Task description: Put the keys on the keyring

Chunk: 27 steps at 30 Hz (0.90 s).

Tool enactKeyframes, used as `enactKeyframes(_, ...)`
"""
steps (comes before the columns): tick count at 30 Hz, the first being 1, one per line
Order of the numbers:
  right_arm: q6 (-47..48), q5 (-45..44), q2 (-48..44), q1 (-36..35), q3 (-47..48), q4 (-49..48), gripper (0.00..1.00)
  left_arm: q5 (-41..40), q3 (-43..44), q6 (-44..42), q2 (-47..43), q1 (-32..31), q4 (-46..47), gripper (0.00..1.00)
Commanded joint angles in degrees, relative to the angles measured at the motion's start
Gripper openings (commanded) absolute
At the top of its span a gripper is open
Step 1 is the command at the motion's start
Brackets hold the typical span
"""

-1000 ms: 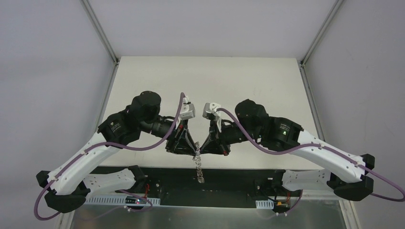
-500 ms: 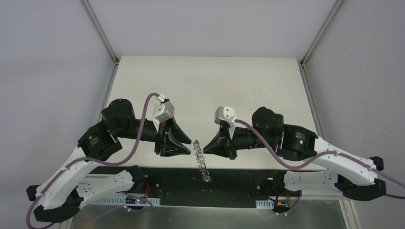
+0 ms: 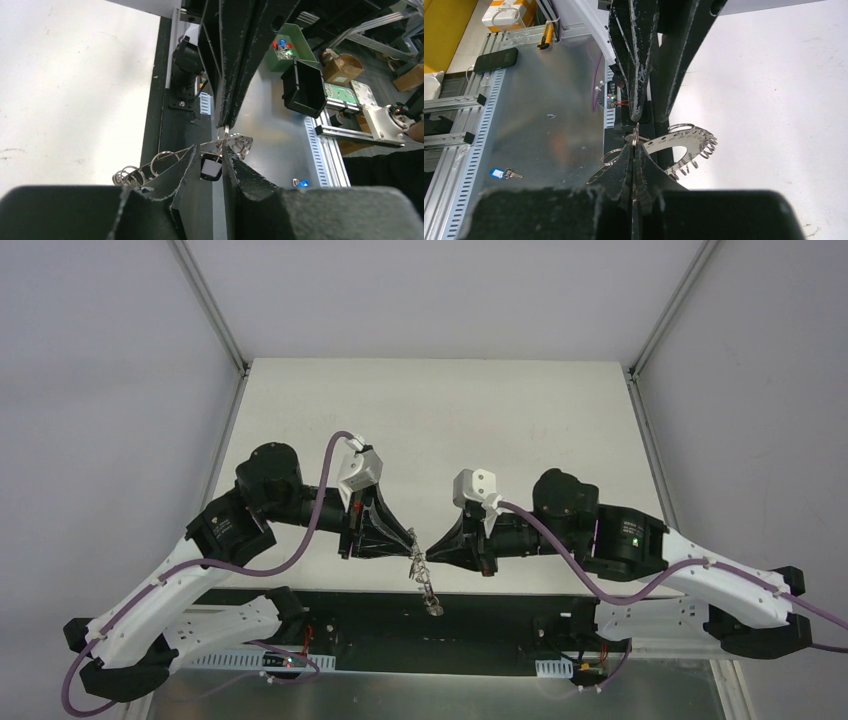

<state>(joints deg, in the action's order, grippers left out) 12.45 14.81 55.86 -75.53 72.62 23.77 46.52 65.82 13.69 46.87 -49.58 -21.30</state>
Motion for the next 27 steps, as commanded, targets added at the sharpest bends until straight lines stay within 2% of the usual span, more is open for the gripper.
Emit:
enactKeyframes(1, 0.7, -1.8, -2.4, -0.6, 0.5, -5.1, 0.00, 4.3, 0.1, 0.4, 0.2, -0.4, 4.0, 0.20)
enactKeyframes(6, 0.3, -3.2, -3.2, -0.8, 0.0, -6.1, 0.00, 6.5, -0.1, 0.7, 0.1, -0.4, 4.8, 0.18)
enactKeyframes(14, 0.0, -3.4, -3.5, -1.0, -0.2, -6.9, 0.00, 6.3, -0.7, 1.2, -0.2, -0.3, 5.7, 0.22)
enactKeyframes(27, -0.3, -3.6, -3.5, -1.0, -0.3, -7.4, 0.00, 6.2, -1.2, 1.2, -0.1, -0.3, 6.8, 0.20)
